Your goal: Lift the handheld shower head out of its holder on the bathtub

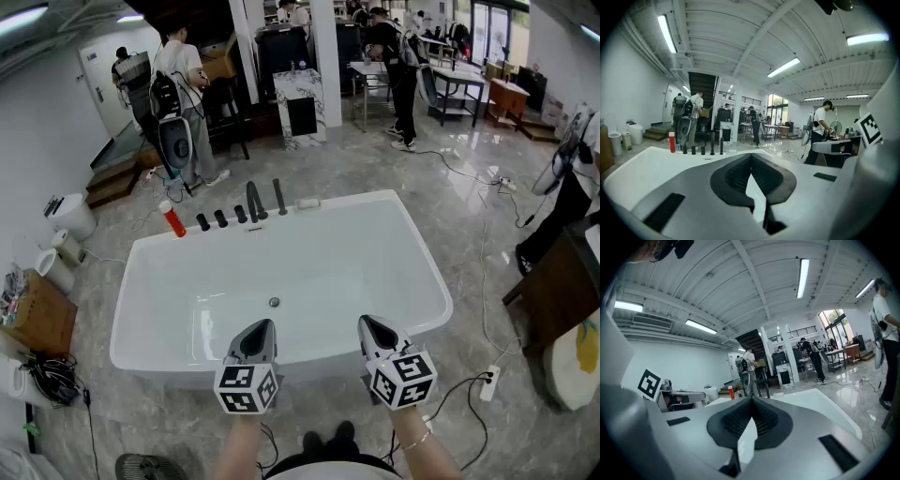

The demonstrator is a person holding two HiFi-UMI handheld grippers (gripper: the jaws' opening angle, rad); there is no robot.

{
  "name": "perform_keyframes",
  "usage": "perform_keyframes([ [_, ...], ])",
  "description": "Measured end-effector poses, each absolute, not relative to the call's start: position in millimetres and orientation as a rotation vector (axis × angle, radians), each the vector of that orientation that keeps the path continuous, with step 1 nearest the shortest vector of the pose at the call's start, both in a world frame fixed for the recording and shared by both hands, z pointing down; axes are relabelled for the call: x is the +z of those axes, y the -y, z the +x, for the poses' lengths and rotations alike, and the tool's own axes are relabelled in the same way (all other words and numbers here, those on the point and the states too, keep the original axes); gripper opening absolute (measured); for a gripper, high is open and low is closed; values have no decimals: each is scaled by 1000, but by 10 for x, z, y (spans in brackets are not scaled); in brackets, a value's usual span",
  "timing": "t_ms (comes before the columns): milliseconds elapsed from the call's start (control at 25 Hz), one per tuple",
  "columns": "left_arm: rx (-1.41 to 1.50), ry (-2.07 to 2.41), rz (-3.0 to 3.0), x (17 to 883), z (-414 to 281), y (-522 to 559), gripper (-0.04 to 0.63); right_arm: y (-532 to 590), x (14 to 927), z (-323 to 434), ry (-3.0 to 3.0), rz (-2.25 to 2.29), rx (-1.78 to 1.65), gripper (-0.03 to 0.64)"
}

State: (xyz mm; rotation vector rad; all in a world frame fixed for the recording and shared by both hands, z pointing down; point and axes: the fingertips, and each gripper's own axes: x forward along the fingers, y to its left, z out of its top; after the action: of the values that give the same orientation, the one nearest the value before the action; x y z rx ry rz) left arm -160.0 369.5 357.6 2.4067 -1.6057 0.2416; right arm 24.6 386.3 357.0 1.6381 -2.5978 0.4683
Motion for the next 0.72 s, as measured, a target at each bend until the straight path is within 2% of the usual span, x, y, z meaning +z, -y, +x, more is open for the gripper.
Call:
perform_keyframes([
  [720, 260, 1654, 2407, 3564, -1063, -3490, 20, -3710, 3648, 862, 2648, 1632, 510, 6],
])
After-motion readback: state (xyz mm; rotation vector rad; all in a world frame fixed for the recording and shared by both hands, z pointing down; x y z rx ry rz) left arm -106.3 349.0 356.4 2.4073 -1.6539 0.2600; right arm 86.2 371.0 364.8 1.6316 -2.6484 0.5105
